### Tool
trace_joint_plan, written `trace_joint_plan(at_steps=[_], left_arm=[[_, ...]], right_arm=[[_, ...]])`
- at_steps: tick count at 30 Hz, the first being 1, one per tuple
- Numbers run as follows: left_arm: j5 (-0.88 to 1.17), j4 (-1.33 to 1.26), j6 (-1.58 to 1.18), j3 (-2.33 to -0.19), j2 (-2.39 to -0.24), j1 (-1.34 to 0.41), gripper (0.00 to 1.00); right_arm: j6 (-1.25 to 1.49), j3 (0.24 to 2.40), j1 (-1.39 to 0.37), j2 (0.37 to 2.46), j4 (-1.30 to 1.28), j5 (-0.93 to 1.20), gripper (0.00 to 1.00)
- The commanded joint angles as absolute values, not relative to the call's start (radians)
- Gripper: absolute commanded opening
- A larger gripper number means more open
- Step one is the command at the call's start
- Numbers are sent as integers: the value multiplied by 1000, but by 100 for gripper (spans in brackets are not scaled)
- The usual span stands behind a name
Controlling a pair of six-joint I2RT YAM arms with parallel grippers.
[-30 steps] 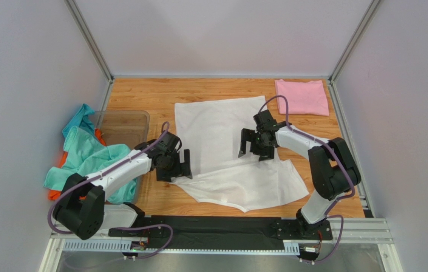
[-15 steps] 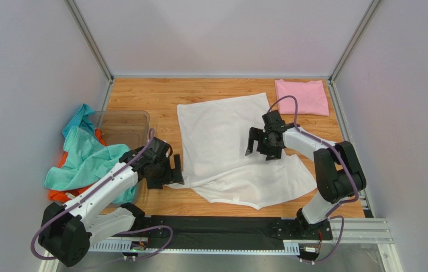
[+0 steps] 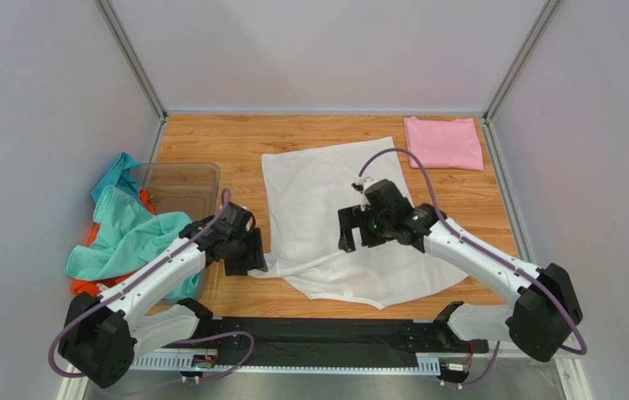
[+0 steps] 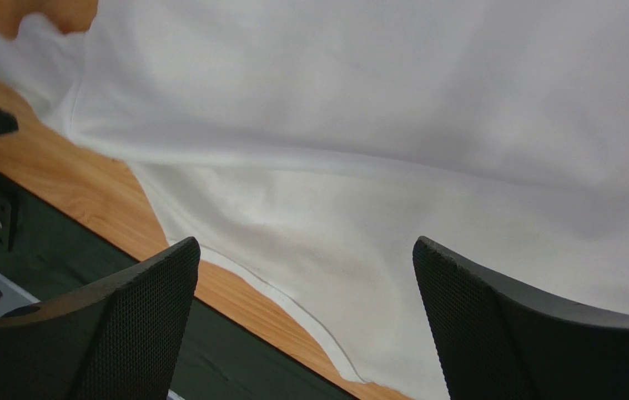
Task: Fold and stack the t-shirts
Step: Flatten the tshirt out
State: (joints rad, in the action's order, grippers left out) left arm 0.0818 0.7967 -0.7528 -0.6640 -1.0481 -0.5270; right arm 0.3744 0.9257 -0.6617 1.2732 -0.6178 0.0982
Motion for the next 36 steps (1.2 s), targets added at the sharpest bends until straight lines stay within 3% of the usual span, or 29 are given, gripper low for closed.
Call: trace_joint_plan(at_steps=[1,4,6,11,15,18,22,29,32,36], left_arm=[[46,730,-770,-652,-1077,-528,64],[2,697,-775,-657,-1126,-526,58],[2,657,-773,-658,-1167,-528,49],[2,597,-762,-670,-1244,-526,32],[3,574,-744,-676,-1296,-525,0],[2,572,-735,-683,-1305,-522,0],[8,574,-738,-672,-1261,-520,0],[20,621,-750,-669,-1192,-520,0],[28,638,-761,-667,-1158,-519,0],[38,652,-772,-675,-1129,-518,0]], right_arm=[[310,848,-814,1229,-603,95,100],[288,810,-961,1209,-581,61,100],[287,807,-1027,1216,-559,72,100],[284,865,-1195,1348,-495,84,92],[249,939,-1256,1486,-488,46,88],[221,988,-1284,1573,-476,38,83],[201,1040,-1290,1644,-460,2,65],[206,1039,-1289,1729,-433,-52,47],[215,1022,-1289,1746,-431,-77,36],[244,1023,-1290,1724,-457,-100,13]])
